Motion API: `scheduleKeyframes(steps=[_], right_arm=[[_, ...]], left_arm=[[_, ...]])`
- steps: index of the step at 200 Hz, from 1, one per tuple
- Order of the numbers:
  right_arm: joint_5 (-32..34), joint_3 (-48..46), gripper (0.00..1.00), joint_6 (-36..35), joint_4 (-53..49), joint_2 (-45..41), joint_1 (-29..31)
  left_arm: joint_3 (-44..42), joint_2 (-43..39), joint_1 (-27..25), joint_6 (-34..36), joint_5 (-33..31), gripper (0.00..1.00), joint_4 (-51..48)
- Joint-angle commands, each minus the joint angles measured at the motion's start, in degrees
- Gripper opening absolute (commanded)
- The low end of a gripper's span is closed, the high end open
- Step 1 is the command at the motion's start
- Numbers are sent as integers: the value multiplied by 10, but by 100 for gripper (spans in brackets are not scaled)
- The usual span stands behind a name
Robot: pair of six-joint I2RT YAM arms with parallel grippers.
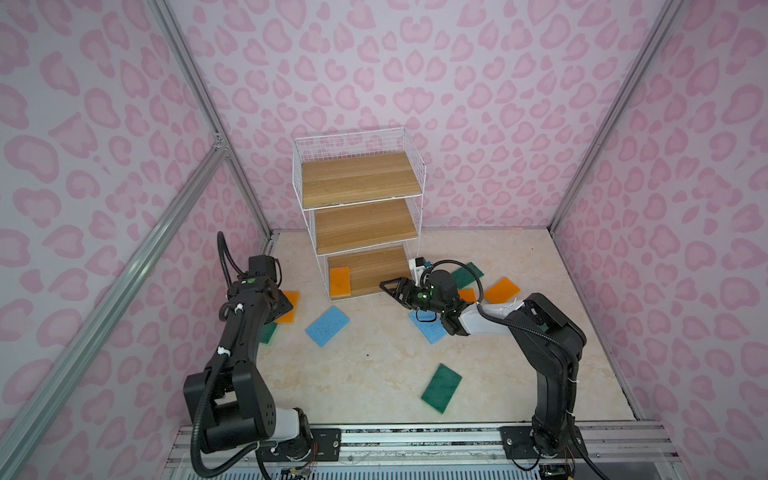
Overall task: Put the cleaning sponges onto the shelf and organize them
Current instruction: 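Grasp a second orange sponge with left gripper while right gripper backs off the shelf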
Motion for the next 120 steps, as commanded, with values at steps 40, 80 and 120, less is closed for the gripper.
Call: scheduleKeyframes(steps=[40,80,120], right_arm=[[-38,-4,65,57,121,41,-20],[-49,-20,63,92,192,58,-51],[-54,-13,63,101,204,71,-52]], left_arm=[[104,164,43,64,111,73,60],[144,225,46,93,124,56,91],[165,269,57,111,137,56,101]])
